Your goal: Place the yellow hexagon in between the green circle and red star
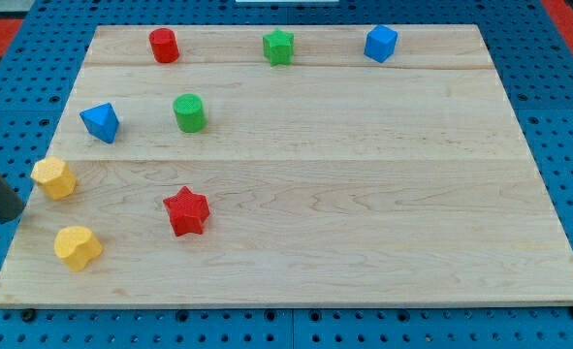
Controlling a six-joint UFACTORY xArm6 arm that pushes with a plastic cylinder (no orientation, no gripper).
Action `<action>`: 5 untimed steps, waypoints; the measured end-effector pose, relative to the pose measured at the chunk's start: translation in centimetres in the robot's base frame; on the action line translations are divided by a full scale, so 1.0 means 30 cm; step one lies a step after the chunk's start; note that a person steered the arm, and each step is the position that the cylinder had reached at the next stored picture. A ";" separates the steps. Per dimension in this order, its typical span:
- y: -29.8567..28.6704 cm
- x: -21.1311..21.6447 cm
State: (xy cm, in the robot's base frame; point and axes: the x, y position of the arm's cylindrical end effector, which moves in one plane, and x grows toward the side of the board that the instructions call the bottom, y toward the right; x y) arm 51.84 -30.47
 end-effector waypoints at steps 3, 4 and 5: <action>0.012 -0.109; 0.103 -0.170; 0.263 -0.165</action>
